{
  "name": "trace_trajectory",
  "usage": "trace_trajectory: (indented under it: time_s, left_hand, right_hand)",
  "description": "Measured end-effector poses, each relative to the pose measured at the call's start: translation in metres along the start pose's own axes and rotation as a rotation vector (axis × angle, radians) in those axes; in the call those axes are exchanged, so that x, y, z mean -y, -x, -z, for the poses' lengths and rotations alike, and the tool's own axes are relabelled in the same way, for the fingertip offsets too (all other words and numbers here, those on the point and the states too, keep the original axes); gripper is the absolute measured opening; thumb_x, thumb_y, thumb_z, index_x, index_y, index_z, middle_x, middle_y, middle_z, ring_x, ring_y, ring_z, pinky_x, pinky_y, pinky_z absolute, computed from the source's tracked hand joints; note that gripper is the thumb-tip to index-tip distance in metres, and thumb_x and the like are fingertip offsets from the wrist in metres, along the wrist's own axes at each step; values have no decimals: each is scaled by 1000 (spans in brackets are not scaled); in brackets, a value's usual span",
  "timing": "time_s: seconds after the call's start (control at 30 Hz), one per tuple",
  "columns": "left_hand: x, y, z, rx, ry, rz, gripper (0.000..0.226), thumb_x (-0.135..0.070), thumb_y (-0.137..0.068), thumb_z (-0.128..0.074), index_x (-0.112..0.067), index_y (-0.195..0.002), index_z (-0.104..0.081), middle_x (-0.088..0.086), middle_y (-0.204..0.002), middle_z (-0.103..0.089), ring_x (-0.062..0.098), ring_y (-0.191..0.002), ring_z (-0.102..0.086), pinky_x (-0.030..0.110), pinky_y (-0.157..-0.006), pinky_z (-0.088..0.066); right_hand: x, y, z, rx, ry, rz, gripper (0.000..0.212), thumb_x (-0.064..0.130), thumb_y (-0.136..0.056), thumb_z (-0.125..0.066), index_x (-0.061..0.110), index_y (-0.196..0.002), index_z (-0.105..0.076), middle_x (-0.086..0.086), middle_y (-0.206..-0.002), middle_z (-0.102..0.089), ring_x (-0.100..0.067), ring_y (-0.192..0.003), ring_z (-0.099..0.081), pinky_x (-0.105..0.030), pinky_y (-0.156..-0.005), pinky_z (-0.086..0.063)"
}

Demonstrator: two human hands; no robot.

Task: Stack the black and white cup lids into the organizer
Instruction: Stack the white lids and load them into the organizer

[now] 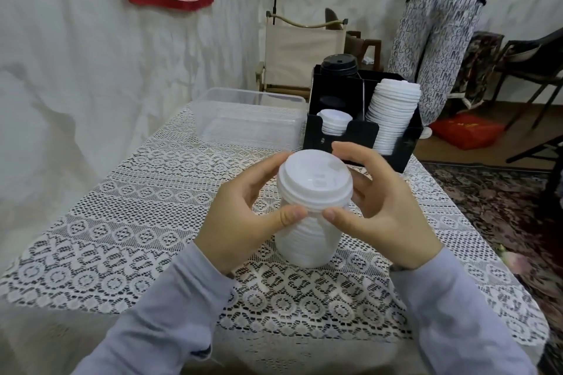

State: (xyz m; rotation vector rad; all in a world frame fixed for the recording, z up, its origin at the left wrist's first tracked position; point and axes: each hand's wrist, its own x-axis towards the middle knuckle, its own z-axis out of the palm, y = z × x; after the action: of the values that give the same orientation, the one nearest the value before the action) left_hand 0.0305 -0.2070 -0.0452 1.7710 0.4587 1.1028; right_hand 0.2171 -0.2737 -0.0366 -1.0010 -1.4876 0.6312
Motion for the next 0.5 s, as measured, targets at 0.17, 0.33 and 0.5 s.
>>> trace_trajectory:
  time_s: [0.17,0.33,0.5]
  left_hand:
    - [4,-4,-4,-21,-3,-2,60,-38,-65,-77,-34,-120,-53,-18,-125,-59,4,-122,-52,20,-100,-42]
    - [10,-5,-7,33,-26,52,55,-39,-71,-69,-36,-122,-50,-19,-126,-57,1,-122,-50,20,-101,-41]
    - [14,-2,-4,62,-69,73,56,-39,-70,-69,-38,-122,-48,-20,-127,-57,1,-122,-50,20,-101,-41]
  right_hand:
    - [-5,-1,6,-45,-79,-56,71,42,-59,-85,19,-120,-57,1,-124,-63,-18,-118,-58,-35,-101,-46]
    - [-15,4,8,-80,-95,-109,69,43,-53,-88,21,-113,-63,-5,-119,-66,-21,-114,-61,-46,-100,-45]
    - [-23,13,6,-88,-113,-144,67,49,-49,-88,22,-106,-65,0,-116,-68,-19,-113,-61,-39,-100,-46]
